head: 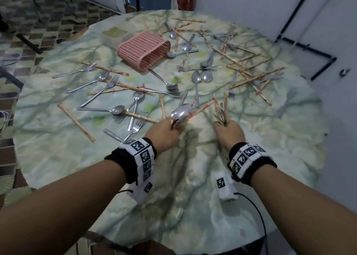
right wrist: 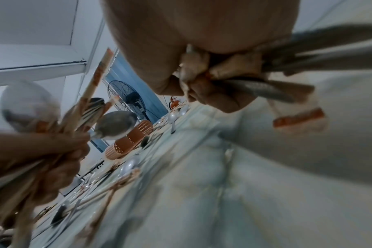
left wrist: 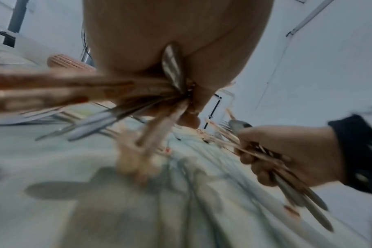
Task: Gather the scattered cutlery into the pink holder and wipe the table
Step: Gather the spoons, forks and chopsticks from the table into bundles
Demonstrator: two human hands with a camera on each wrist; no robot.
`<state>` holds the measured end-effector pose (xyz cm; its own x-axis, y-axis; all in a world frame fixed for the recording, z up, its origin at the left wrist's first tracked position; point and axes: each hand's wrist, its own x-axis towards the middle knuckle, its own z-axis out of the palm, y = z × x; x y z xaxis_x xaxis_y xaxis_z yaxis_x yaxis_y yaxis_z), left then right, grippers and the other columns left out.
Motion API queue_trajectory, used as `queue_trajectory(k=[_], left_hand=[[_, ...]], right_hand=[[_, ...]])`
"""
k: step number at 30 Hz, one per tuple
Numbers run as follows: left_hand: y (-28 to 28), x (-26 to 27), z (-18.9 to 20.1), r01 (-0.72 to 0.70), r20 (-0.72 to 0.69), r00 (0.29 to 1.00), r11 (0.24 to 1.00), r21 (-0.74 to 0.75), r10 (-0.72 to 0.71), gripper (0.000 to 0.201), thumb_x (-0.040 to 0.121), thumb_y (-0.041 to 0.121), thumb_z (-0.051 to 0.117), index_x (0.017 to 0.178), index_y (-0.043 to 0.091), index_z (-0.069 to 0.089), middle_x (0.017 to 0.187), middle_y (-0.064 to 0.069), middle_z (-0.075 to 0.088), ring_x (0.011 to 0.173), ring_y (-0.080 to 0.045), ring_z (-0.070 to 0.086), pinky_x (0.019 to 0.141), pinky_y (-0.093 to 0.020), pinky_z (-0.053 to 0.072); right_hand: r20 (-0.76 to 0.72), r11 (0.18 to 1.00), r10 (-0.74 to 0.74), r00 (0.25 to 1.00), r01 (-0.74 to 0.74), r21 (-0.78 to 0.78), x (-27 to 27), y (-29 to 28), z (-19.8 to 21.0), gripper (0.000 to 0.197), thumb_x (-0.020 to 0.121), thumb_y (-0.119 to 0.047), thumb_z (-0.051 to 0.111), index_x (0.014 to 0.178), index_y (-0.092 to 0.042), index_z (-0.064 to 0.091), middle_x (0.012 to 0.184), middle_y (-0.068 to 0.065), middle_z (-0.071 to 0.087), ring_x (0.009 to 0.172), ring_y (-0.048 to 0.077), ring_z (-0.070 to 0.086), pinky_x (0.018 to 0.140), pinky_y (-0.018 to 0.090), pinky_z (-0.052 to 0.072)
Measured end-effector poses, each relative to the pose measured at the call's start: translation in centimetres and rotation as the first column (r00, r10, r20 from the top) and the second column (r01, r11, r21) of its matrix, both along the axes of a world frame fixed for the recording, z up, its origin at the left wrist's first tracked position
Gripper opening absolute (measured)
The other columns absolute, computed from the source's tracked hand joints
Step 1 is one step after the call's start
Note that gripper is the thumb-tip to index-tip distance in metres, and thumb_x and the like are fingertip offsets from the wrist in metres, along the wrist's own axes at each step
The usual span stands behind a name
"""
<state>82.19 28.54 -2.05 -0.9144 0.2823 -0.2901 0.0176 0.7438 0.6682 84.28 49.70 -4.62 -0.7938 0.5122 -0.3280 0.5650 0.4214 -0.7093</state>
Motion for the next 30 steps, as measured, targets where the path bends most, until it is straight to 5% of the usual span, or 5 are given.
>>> queue_trajectory(k=[5,11,16,27,30], left_hand=[[2.3,-6.1,0.2,-0.043,-0.096,0.995,0.999,-0.033,0.039,0.02,0.102,0.034,0.047,0.105,0.016,0.055,0.097,-0.012,0.071,0.091,-0.036,0.067,0.082,-0.044,0.055],[2.2,-11.0,1.0,0.073,-0.172,0.977,0.96,-0.271,-0.123,0.015,0.091,0.025,0.059,0.101,0.014,0.065,0.094,-0.01,0.068,0.088,-0.034,0.063,0.074,-0.035,0.049],[2.0,-12.9,1.0,0.39,-0.062,0.86,0.732,-0.559,-0.506,0.008,0.087,0.02,0.062,0.094,0.025,0.061,0.087,0.001,0.062,0.084,-0.027,0.059,0.069,-0.031,0.04],[3.3,-13.5,-0.7,0.509,-0.051,0.687,0.53,-0.678,-0.725,0.012,0.09,0.011,0.061,0.098,0.019,0.061,0.099,-0.007,0.067,0.094,-0.033,0.064,0.072,-0.035,0.046],[3.0,-13.6,-0.6,0.517,-0.186,0.612,0.567,-0.641,-0.769,0.006,0.088,0.01,0.067,0.092,0.013,0.065,0.099,-0.013,0.059,0.083,-0.035,0.063,0.065,-0.039,0.047]], right_hand=[[-0.014,0.998,-0.039,0.999,0.038,-0.048,0.5,2.4,-0.2,0.032,0.093,-0.038,0.056,0.112,-0.013,0.062,0.102,0.01,0.069,0.092,0.031,0.063,0.076,0.032,0.042],[-0.044,0.995,0.038,0.998,-0.042,-0.093,0.9,3.6,-0.1,0.026,0.094,-0.034,0.059,0.113,-0.018,0.061,0.099,0.003,0.066,0.088,0.021,0.061,0.076,0.032,0.042],[-0.048,0.991,0.073,0.996,-0.078,-0.11,0.6,4.0,-0.1,0.023,0.093,-0.032,0.061,0.111,-0.018,0.062,0.098,-0.001,0.066,0.087,0.017,0.06,0.074,0.031,0.04],[-0.028,0.96,0.0,1.0,-0.008,-0.281,-0.4,3.7,0.2,0.006,0.096,-0.017,0.052,0.102,-0.017,0.051,0.088,0.013,0.068,0.065,0.025,0.07,0.065,0.046,0.06],[-0.035,0.953,-0.011,0.999,-0.001,-0.303,-0.5,3.9,0.3,0.007,0.098,-0.012,0.048,0.103,-0.016,0.046,0.092,0.015,0.066,0.063,0.025,0.071,0.061,0.049,0.06]])
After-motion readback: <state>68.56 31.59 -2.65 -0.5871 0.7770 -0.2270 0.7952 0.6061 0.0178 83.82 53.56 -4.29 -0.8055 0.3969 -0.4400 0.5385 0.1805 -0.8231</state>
